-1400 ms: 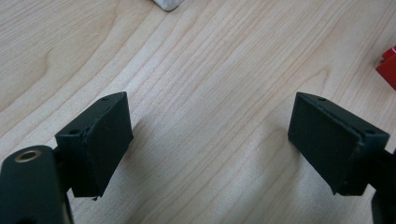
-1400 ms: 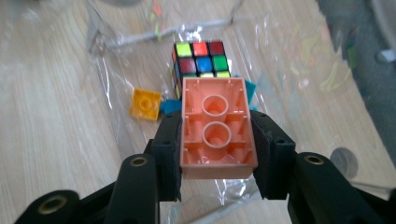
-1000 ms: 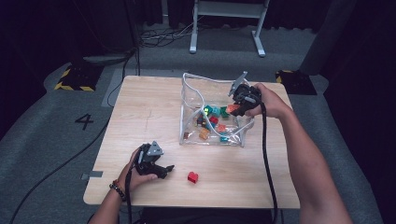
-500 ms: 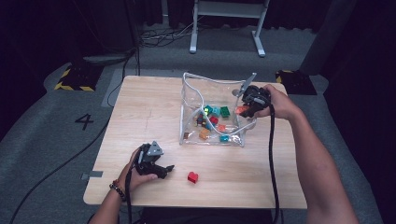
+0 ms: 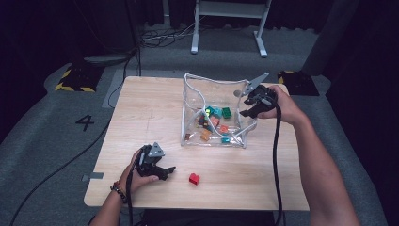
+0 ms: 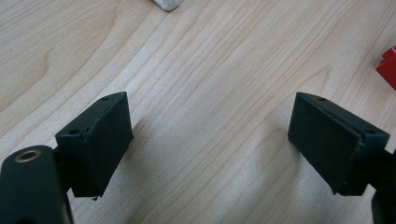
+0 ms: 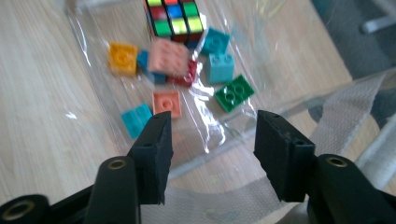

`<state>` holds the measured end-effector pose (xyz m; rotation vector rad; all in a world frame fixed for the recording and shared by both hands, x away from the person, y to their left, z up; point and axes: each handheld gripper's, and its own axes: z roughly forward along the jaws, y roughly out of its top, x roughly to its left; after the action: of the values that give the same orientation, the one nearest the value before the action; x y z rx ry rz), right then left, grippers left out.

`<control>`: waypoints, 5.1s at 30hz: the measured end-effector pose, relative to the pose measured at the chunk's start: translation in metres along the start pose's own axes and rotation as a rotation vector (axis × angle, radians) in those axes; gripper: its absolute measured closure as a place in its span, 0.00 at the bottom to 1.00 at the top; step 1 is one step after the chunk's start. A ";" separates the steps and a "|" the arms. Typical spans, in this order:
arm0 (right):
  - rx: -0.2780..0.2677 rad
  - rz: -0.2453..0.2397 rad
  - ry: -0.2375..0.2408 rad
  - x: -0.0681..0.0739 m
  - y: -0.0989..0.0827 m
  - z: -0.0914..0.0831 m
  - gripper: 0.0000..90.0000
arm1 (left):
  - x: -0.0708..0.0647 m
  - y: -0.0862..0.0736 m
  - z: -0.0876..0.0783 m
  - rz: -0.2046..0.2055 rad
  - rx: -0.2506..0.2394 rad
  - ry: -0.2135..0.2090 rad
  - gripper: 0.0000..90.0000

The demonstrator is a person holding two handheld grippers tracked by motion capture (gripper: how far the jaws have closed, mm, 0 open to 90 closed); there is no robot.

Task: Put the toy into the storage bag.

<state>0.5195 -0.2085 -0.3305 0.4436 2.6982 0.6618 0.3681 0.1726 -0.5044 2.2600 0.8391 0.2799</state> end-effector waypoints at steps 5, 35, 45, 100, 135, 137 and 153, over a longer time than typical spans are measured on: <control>-0.119 0.026 -0.054 0.008 -0.010 -0.017 0.47 | 0.000 0.000 0.000 0.000 0.000 0.000 0.15; -0.599 0.218 -0.077 0.109 -0.119 -0.053 0.38 | 0.000 0.000 0.000 0.001 0.000 0.001 0.15; -0.568 0.213 -0.003 0.131 -0.127 -0.021 0.38 | 0.000 0.000 0.000 0.001 0.000 0.001 0.15; -0.325 0.014 0.287 0.234 -0.044 0.117 0.34 | 0.000 0.000 0.000 0.003 0.002 0.001 0.15; -0.379 0.055 0.229 0.214 -0.047 0.105 0.75 | 0.000 0.000 0.000 0.003 0.002 0.001 0.15; -0.390 0.035 0.215 0.207 -0.052 0.099 0.75 | 0.000 0.000 0.000 0.003 0.002 0.001 0.15; -0.380 0.037 0.121 0.167 -0.082 0.066 0.75 | 0.000 0.000 0.000 0.005 0.002 0.005 0.15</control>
<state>0.3766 -0.1899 -0.4650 0.3636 2.5895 1.2169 0.3682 0.1729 -0.5042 2.2639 0.8370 0.2871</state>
